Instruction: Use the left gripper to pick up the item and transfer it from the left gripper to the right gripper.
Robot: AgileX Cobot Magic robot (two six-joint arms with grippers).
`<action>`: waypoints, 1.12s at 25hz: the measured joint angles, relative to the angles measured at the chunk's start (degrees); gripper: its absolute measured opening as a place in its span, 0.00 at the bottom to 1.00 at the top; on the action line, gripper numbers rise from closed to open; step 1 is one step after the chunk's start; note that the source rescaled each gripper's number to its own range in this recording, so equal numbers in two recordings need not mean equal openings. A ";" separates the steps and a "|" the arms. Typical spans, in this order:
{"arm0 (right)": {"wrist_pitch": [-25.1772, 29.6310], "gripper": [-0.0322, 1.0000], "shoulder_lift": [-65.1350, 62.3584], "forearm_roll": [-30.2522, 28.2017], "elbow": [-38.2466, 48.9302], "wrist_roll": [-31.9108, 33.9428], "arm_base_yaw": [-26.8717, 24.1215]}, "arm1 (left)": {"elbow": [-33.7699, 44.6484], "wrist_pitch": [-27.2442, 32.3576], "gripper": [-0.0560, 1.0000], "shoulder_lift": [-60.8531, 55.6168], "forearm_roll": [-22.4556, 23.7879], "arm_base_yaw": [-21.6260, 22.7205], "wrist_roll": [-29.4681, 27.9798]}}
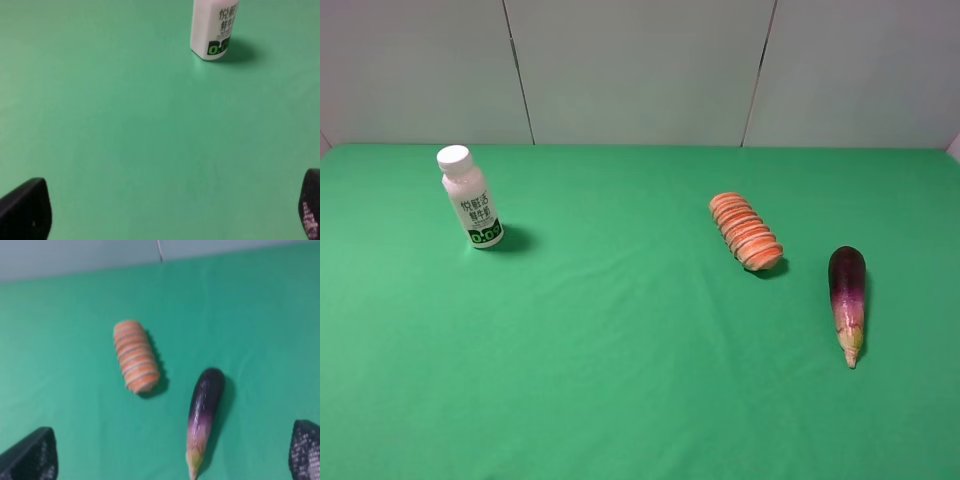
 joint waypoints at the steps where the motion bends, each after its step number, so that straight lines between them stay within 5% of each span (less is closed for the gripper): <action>1: 0.07 1.00 -1.23 0.00 0.00 -0.28 0.00 | 0.00 0.00 1.00 0.00 0.00 0.00 0.00; 17: 0.01 1.00 -17.82 -1.88 16.80 -2.71 0.00 | 0.00 0.00 1.00 0.00 0.00 0.00 0.00; 28: -6.35 1.00 -28.64 -9.41 29.08 -1.84 0.00 | 0.00 0.00 1.00 0.00 0.00 0.00 0.00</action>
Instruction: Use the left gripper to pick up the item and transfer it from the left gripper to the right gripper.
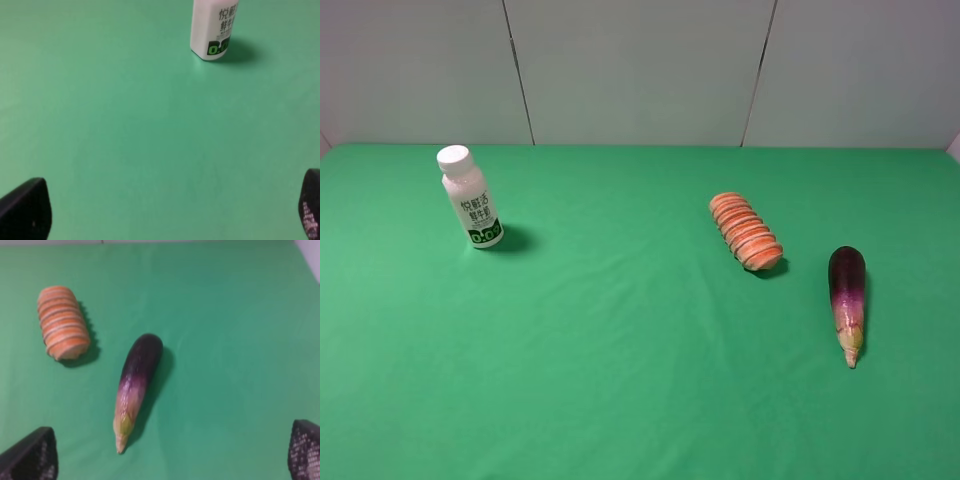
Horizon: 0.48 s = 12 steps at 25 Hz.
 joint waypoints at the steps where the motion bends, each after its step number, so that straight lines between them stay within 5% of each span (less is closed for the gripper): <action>1: -0.58 1.00 0.00 0.00 0.28 0.17 0.00 | 0.00 0.00 1.00 0.00 0.00 0.00 0.00; 12: -4.91 1.00 -0.08 -0.39 2.17 0.64 -0.31 | 0.00 0.00 1.00 0.00 0.00 0.00 0.00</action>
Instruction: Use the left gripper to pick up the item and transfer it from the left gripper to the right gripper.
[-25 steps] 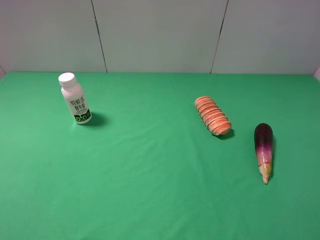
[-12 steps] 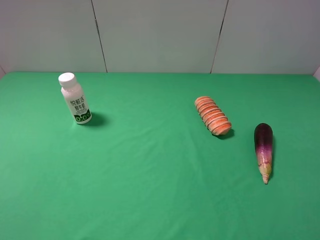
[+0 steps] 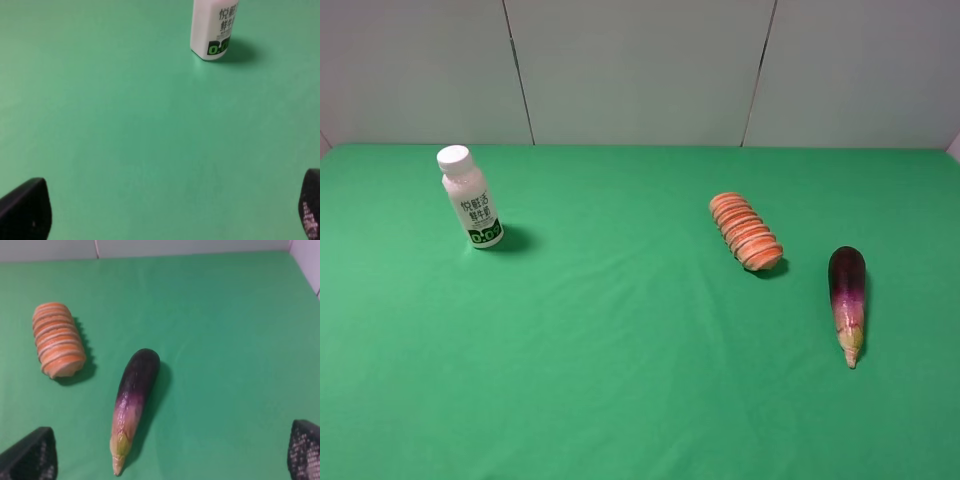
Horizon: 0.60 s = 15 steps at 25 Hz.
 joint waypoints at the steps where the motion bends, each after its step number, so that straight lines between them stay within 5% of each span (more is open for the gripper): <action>1: 0.01 1.00 0.00 0.00 0.00 0.00 0.00 | 0.00 0.00 1.00 0.00 0.00 0.00 0.00; 15: -0.19 1.00 0.00 0.00 0.00 0.03 0.00 | 0.00 -0.05 1.00 0.00 0.31 0.00 0.00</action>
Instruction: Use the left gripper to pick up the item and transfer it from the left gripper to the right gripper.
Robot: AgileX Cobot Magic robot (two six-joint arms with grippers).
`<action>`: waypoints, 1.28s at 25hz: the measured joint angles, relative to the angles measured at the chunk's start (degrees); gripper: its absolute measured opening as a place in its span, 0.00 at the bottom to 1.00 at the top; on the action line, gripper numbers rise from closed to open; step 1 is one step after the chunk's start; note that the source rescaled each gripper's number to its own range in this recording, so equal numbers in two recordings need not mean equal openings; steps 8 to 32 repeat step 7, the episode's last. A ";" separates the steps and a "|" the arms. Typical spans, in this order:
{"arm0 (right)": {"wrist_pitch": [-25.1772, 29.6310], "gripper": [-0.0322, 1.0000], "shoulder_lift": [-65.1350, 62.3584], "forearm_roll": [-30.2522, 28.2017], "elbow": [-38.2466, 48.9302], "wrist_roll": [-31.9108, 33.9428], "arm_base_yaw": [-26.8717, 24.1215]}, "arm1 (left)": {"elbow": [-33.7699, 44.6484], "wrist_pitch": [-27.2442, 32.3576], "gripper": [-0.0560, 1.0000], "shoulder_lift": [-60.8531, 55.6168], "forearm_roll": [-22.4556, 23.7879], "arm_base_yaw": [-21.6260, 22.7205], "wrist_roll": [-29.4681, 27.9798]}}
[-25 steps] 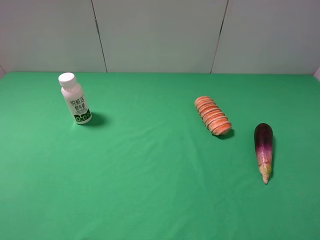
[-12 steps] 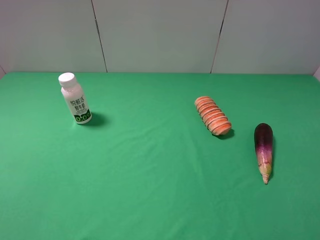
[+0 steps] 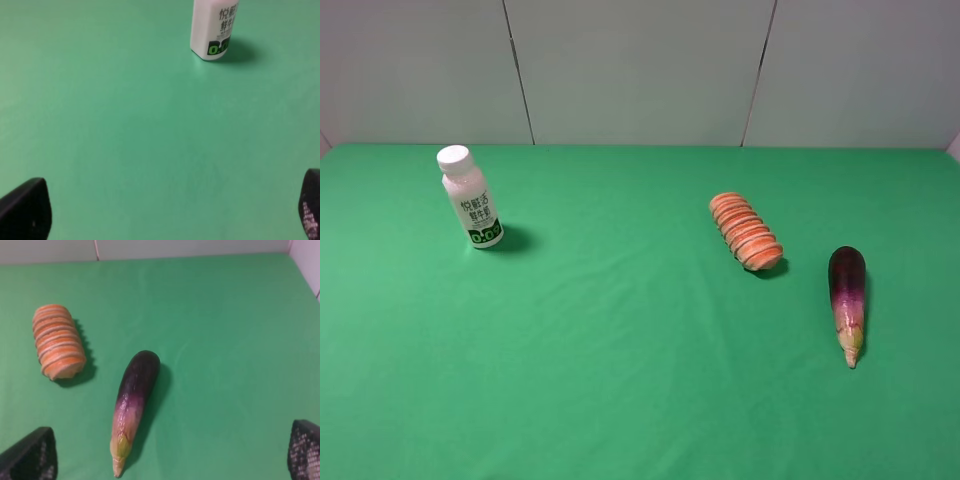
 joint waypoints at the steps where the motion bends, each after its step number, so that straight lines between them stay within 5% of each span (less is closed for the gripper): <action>1: 0.00 1.00 0.00 0.00 0.00 0.00 0.00 | 0.00 0.00 1.00 0.00 -0.31 0.00 0.00; 32: 0.00 1.00 0.00 0.00 0.00 0.00 0.00 | 0.00 0.00 1.00 0.00 -0.31 0.00 0.00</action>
